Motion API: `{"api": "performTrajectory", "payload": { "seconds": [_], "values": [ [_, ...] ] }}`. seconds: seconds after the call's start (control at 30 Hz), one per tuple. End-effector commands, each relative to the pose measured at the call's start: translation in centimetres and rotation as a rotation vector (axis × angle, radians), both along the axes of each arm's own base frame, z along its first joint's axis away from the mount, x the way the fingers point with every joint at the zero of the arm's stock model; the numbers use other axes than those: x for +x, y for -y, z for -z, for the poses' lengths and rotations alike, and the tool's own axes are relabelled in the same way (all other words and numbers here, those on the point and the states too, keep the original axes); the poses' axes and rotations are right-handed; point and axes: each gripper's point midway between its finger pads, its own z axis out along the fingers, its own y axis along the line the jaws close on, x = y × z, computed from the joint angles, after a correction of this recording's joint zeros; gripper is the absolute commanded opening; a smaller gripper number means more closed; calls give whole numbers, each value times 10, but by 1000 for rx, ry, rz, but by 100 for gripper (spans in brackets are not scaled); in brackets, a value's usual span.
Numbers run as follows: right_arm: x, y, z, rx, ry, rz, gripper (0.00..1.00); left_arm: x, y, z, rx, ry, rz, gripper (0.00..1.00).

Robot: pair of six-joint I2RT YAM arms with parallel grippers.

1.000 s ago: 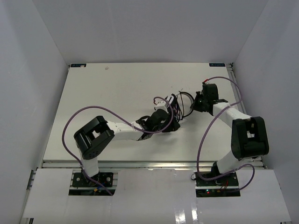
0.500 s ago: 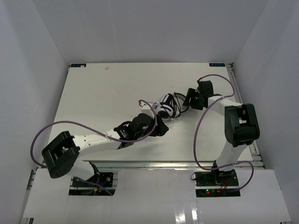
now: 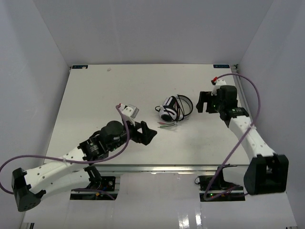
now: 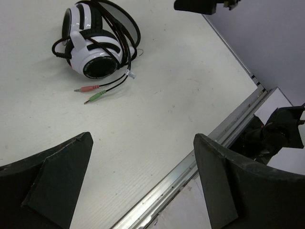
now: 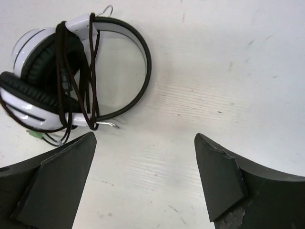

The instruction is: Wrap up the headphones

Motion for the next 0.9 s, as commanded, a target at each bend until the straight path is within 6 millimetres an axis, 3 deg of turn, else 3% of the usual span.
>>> {"api": "performTrajectory", "payload": {
  "seconds": [0.0, 0.1, 0.2, 0.4, 0.87],
  "values": [
    [-51, 32, -34, -163, 144, 1, 90, -16, -37, 18, 148, 51, 23, 98],
    [-71, 57, -68, -193, 239, 114, 90, -24, -47, 25, 147, 55, 36, 98],
    [-90, 81, -72, -219, 191, 197, 90, -31, -55, 34, 128, 53, 40, 98],
    [-116, 49, -59, -207, 166, -124, 90, -33, -65, 20, 79, 103, 18, 98],
    [-110, 56, -68, -190, 197, -122, 90, -35, -66, 22, 82, 96, 20, 98]
  ]
}}
